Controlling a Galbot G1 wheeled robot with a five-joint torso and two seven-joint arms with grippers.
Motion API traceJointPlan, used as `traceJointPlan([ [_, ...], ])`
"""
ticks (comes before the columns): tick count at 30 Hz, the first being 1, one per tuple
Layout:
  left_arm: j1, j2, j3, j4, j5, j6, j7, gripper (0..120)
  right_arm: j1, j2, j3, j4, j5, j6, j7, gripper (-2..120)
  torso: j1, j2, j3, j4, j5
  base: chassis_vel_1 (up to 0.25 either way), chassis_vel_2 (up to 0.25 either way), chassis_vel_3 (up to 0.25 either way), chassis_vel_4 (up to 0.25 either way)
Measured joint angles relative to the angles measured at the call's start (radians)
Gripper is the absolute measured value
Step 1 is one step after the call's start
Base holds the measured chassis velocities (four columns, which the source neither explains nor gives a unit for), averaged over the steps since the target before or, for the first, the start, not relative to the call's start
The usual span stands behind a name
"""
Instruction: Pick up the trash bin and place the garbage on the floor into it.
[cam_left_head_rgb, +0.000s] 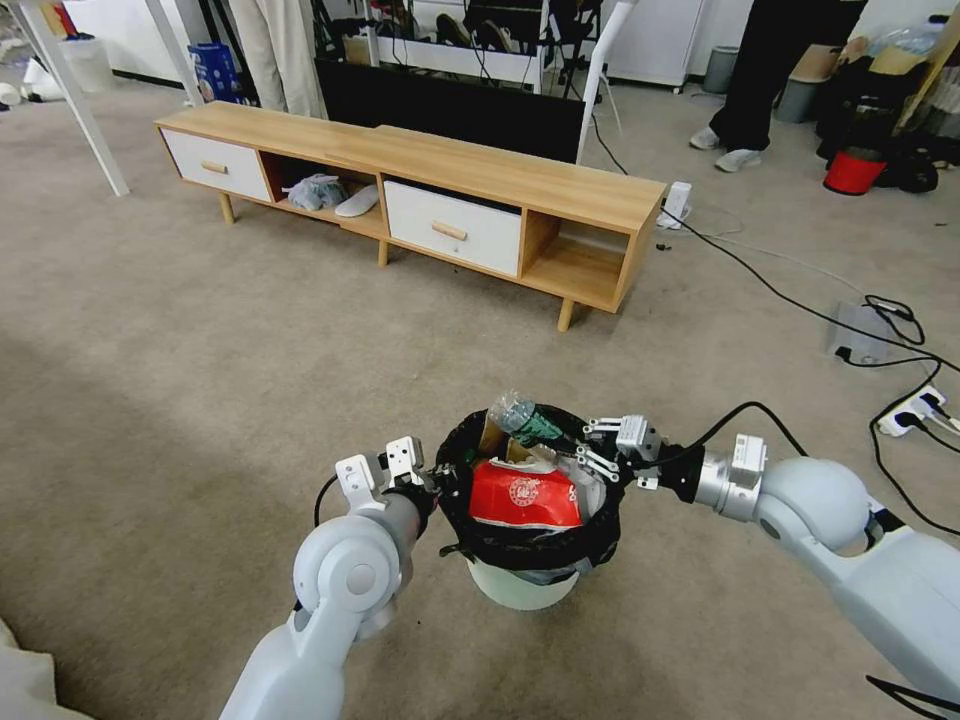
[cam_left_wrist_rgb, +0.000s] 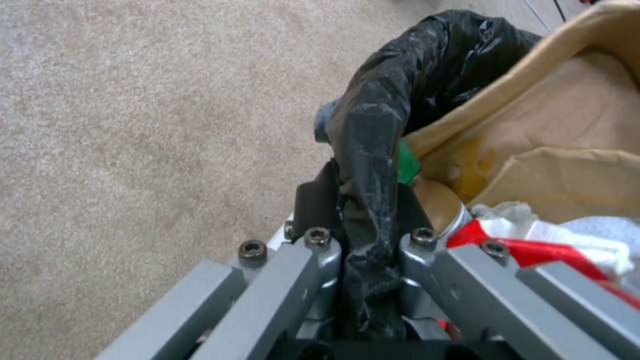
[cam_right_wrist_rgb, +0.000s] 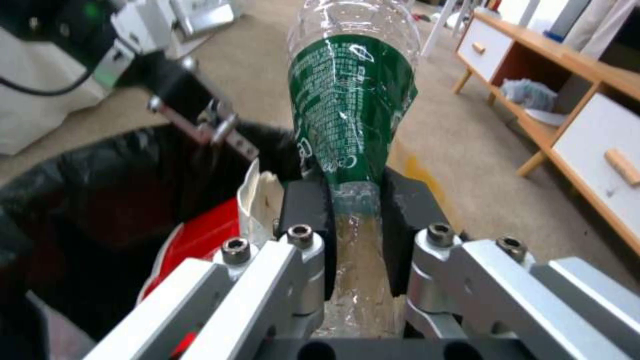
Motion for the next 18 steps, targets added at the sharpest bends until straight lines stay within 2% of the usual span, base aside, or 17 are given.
traceJointPlan([
  [18, -0.002, 0.003, -0.004, -0.006, -0.001, -0.002, 0.008, 4, 0.015, 0.019, -0.038, -0.015, -0.005, -0.006, 0.009, 13, 0.000, 0.000, 0.000, 0.0000, -0.0001, 0.000, 0.000, 0.000, 0.000],
])
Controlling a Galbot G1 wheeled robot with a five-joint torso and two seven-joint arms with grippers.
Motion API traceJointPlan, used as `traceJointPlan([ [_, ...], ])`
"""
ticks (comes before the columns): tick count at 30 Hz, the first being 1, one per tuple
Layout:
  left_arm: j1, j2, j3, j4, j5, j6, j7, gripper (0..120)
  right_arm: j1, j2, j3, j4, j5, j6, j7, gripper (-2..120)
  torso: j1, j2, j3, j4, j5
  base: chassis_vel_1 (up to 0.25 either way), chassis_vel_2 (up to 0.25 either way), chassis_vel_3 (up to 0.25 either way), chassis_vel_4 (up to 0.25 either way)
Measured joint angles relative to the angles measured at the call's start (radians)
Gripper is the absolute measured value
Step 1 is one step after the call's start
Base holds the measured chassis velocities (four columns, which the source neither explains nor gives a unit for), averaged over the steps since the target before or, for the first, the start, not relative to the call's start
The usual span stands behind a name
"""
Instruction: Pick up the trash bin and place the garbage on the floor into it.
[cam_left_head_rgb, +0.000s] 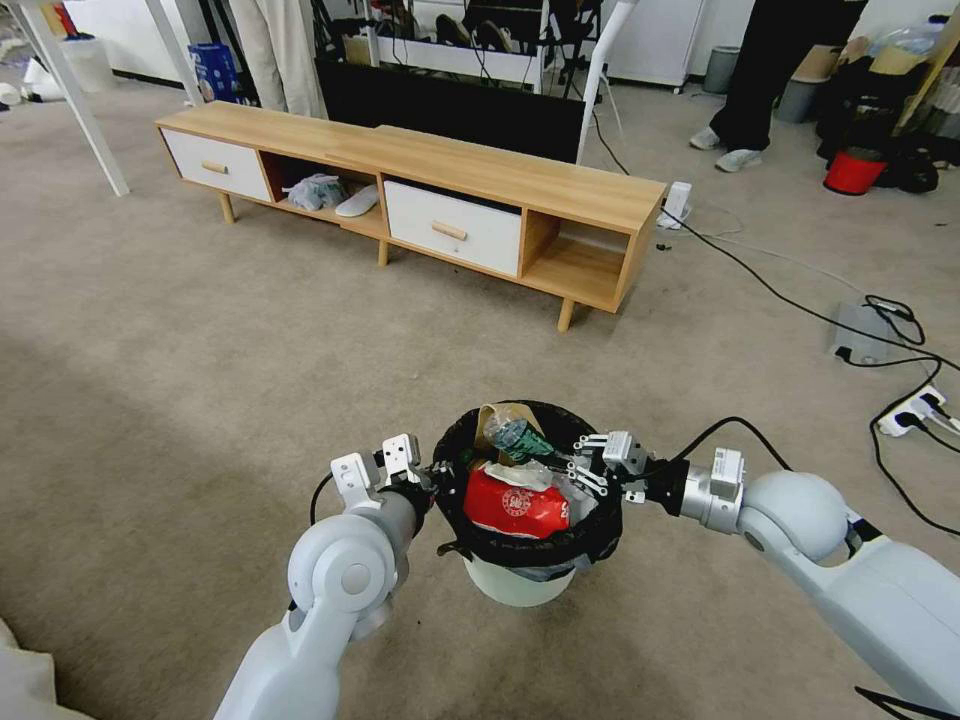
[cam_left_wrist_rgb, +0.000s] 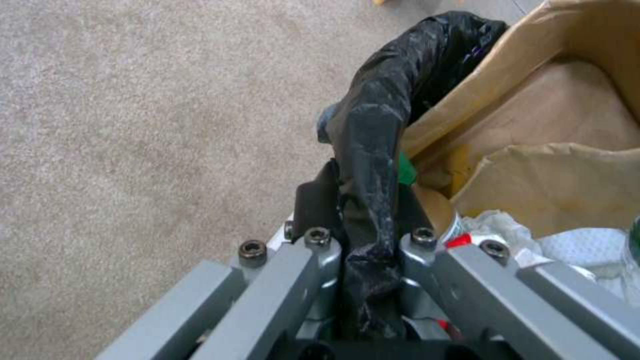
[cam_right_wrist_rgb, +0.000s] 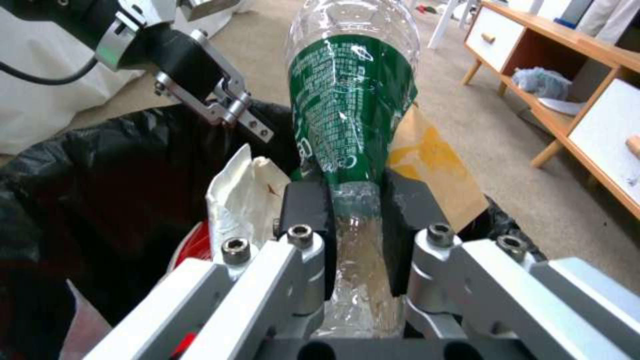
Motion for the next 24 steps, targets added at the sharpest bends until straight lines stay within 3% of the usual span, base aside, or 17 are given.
traceJointPlan([
  [5, 0.000, -0.002, 0.001, 0.004, 0.004, 0.000, 0.002, 4, -0.001, 0.003, -0.002, 0.006, 0.002, 0.019, 0.012, 13, 0.000, 0.000, 0.000, 0.0000, 0.0000, 0.000, 0.000, 0.000, 0.000],
  [10, -0.001, -0.006, 0.003, 0.006, 0.009, -0.001, 0.002, 4, 0.000, 0.004, 0.000, 0.008, 0.003, 0.021, 0.016, 33, 0.000, 0.000, 0.000, 0.0000, 0.0000, 0.000, 0.000, 0.000, 0.000],
  [13, 0.000, -0.007, 0.003, 0.006, 0.011, -0.001, 0.002, 4, 0.000, 0.004, 0.001, 0.009, 0.003, 0.021, 0.016, 38, 0.000, 0.000, 0.000, -0.0001, 0.0000, 0.000, 0.000, 0.000, 0.000],
  [15, 0.001, -0.007, 0.003, 0.008, 0.014, -0.001, 0.002, 4, 0.000, 0.004, 0.003, 0.011, 0.006, 0.021, 0.017, 51, 0.000, 0.000, 0.000, 0.0000, 0.0000, 0.000, 0.000, 0.000, 0.000],
  [24, 0.004, -0.011, 0.003, 0.012, 0.021, -0.001, 0.002, 4, -0.001, 0.004, 0.003, 0.011, 0.012, 0.021, 0.025, 83, 0.000, 0.000, 0.000, 0.0000, 0.0000, 0.000, 0.000, 0.000, 0.000],
])
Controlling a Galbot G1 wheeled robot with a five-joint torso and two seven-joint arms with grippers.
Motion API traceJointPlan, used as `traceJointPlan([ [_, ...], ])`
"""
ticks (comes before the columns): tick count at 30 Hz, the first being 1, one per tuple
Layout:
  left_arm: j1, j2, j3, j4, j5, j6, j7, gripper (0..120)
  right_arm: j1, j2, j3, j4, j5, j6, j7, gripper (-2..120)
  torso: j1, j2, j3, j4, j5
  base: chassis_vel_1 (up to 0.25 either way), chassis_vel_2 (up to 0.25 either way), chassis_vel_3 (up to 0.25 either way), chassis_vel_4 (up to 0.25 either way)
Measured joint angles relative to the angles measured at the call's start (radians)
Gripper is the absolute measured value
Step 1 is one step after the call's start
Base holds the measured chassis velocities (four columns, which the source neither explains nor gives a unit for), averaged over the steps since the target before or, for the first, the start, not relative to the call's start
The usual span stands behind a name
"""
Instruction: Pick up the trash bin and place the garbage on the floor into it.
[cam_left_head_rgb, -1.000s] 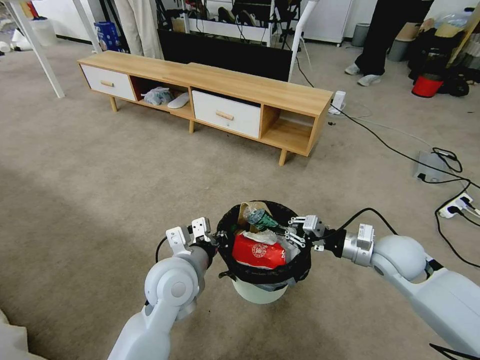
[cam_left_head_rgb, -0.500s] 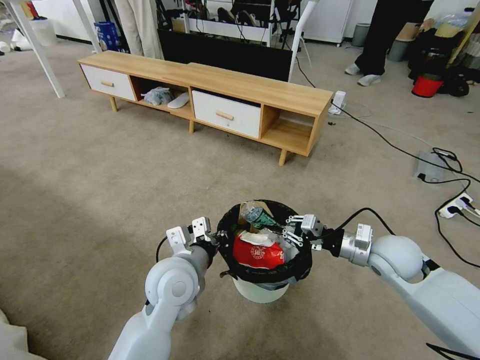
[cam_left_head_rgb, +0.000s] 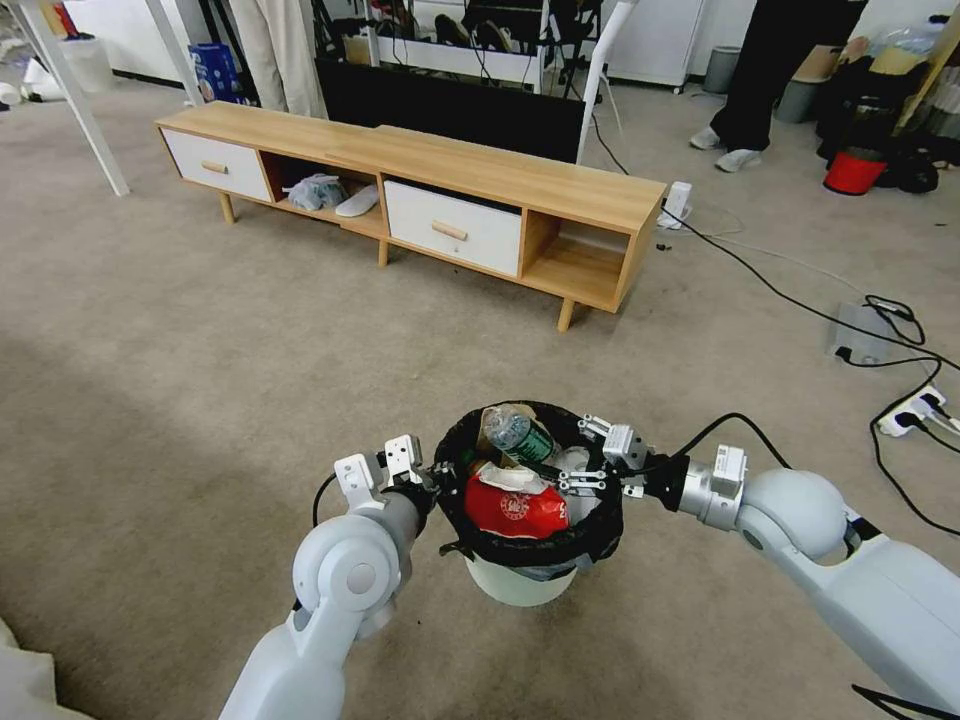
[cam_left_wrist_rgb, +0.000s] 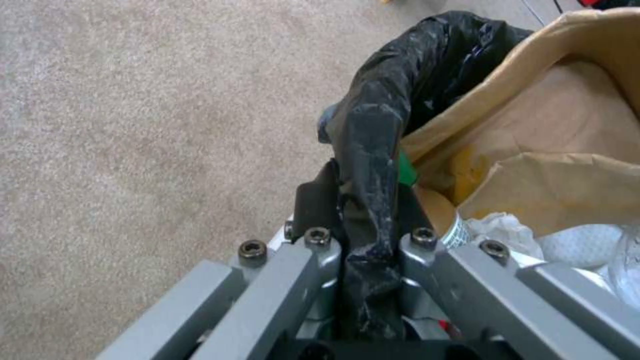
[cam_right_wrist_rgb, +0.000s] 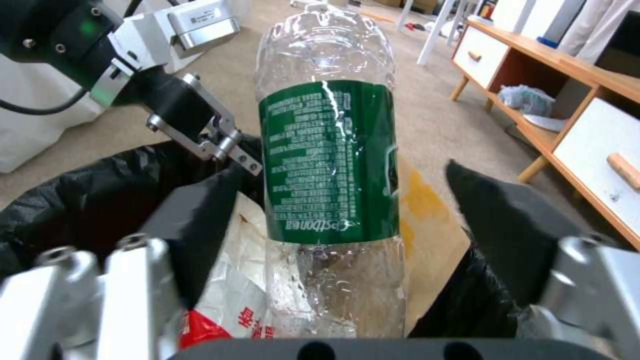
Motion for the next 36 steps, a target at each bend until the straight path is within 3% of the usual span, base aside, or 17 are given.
traceJointPlan([
  [2, 0.000, 0.000, 0.001, 0.000, 0.000, 0.000, 0.000, 4, 0.000, 0.000, 0.000, 0.000, 0.001, 0.000, 0.001, 87, 0.000, 0.000, 0.000, 0.0000, 0.0000, 0.000, 0.000, 0.000, 0.000],
  [3, 0.000, 0.000, 0.001, 0.000, 0.000, 0.000, 0.000, 4, 0.000, 0.000, 0.001, 0.001, 0.002, 0.000, 0.002, 96, 0.000, 0.000, 0.000, 0.0000, 0.0000, 0.000, 0.000, 0.000, 0.000],
  [8, 0.000, 0.001, 0.001, 0.000, 0.001, 0.000, 0.000, 4, 0.001, 0.001, 0.002, 0.003, 0.003, -0.001, 0.007, 100, 0.000, 0.000, 0.000, 0.0000, 0.0000, 0.000, 0.000, 0.000, 0.000],
  [22, -0.001, 0.005, -0.019, 0.005, 0.000, -0.001, 0.000, 4, -0.005, -0.001, 0.032, 0.027, 0.010, -0.003, 0.009, 100, 0.000, 0.000, 0.000, 0.0000, 0.0000, 0.000, 0.000, 0.000, 0.000],
  [36, 0.005, 0.008, -0.052, -0.008, -0.001, -0.001, 0.003, 4, -0.017, -0.001, 0.217, 0.127, 0.065, -0.006, 0.053, 100, 0.000, 0.000, 0.000, 0.0000, -0.0001, 0.000, 0.000, 0.000, 0.000],
])
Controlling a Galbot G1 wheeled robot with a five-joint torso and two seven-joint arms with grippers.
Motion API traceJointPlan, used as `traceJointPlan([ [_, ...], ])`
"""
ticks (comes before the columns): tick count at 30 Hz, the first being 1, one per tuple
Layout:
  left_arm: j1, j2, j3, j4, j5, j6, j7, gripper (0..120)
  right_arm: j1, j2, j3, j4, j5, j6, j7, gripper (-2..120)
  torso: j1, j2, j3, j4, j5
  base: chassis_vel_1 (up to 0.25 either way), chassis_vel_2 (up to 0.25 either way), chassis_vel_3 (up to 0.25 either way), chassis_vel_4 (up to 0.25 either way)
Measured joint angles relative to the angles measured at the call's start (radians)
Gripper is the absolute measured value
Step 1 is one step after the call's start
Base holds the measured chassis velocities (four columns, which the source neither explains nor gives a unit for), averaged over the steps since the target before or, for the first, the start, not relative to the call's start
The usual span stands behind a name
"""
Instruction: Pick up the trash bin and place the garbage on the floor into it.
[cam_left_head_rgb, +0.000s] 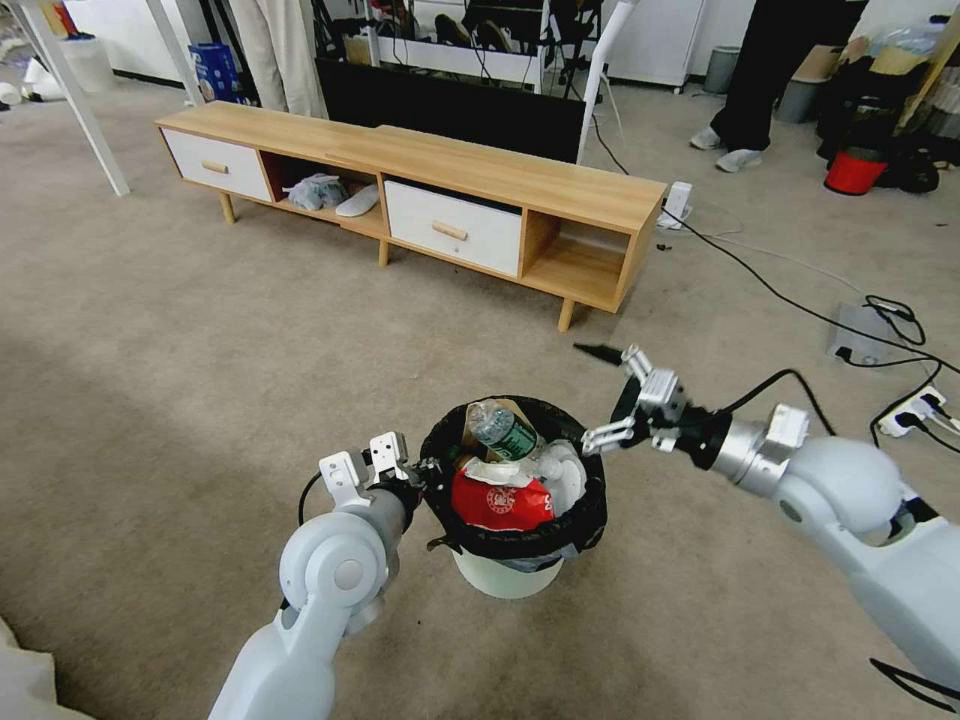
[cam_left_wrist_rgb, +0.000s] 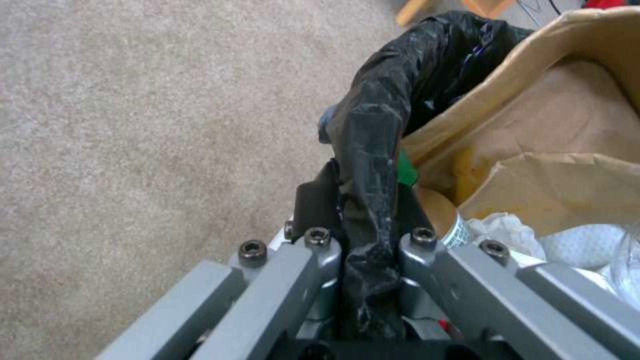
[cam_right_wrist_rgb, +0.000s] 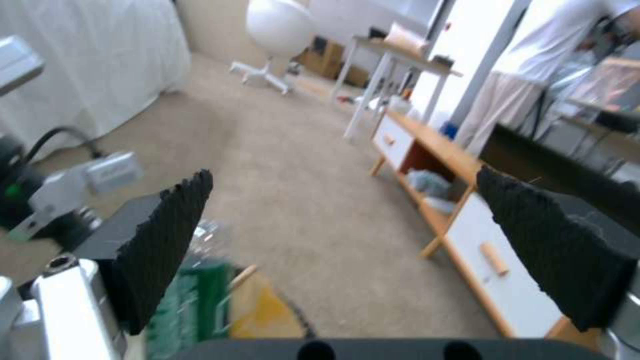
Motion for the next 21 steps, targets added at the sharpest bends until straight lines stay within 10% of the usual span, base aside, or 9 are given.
traceJointPlan([
  [10, 0.001, 0.009, -0.017, -0.010, 0.003, 0.000, 0.004, 4, -0.048, 0.007, 0.152, 0.005, 0.026, -0.010, 0.074, 100, 0.000, 0.000, 0.000, -0.0001, 0.0000, 0.000, 0.000, 0.000, 0.000],
  [21, 0.009, 0.022, -0.033, -0.025, 0.028, -0.003, 0.024, 4, -0.101, 0.095, 0.154, 0.034, 0.019, -0.248, 0.607, 100, 0.000, 0.000, 0.000, 0.0003, 0.0001, 0.000, 0.000, 0.000, 0.000],
])
